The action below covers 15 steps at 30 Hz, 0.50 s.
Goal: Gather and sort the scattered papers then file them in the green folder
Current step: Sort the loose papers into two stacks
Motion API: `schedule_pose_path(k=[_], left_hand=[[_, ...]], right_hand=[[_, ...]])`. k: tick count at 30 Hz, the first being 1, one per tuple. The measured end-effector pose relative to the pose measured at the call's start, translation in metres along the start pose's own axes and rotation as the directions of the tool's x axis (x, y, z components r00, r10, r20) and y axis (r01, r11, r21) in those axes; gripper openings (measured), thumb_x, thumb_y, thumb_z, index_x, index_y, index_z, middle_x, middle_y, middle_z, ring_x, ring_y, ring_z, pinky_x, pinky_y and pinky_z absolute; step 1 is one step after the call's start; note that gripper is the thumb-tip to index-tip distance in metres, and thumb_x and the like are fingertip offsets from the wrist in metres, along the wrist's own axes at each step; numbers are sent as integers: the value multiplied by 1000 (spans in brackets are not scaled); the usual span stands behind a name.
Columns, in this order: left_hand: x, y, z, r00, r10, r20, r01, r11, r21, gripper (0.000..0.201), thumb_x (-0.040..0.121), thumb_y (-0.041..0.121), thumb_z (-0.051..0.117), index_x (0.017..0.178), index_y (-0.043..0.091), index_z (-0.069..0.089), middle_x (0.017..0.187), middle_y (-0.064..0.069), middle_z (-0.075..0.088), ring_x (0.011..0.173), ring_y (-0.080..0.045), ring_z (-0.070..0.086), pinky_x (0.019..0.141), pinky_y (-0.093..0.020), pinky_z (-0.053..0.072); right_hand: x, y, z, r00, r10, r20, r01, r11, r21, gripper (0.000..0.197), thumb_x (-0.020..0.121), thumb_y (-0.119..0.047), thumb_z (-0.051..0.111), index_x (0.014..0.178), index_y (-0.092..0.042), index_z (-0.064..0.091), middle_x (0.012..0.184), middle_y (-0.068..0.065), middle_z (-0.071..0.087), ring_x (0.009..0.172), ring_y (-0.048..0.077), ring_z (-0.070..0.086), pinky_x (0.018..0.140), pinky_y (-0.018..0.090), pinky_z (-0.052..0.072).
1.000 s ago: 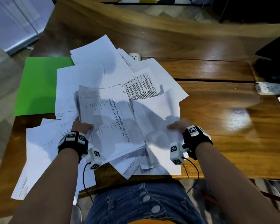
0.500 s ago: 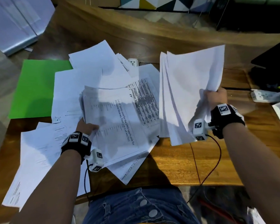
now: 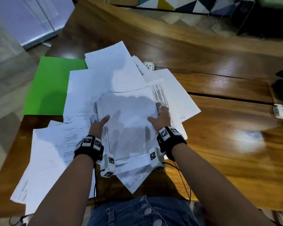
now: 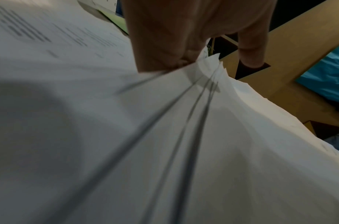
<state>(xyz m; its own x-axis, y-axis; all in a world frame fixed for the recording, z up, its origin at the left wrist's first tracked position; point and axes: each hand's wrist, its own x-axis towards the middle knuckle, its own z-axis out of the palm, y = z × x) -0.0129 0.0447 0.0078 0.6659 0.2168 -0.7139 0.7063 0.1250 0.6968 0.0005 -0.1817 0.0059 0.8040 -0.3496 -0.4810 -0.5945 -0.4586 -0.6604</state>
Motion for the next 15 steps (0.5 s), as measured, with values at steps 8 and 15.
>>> schedule_pose_path(k=[8,15], left_hand=[[14,-9,3,995,87,-51,-82,992,95,46,82,6,69,125,-1,56,117,-13,62,104,-25,59,87,-32,44],[24,-14,-1,993,115,-11,-111,977,183,47,81,-5,66,126,-4,54,119,-19,61,109,-30,59,90,-36,45]], right_hand=[[-6,10,24,943,-44,330,143,949,-281,101,83,-39,67,151,-4,1,160,13,5,148,29,10,119,44,17],[33,10,-19,1000,-21,4,21,950,-311,70,82,-25,65,141,-14,30,142,12,35,131,30,36,108,46,34]])
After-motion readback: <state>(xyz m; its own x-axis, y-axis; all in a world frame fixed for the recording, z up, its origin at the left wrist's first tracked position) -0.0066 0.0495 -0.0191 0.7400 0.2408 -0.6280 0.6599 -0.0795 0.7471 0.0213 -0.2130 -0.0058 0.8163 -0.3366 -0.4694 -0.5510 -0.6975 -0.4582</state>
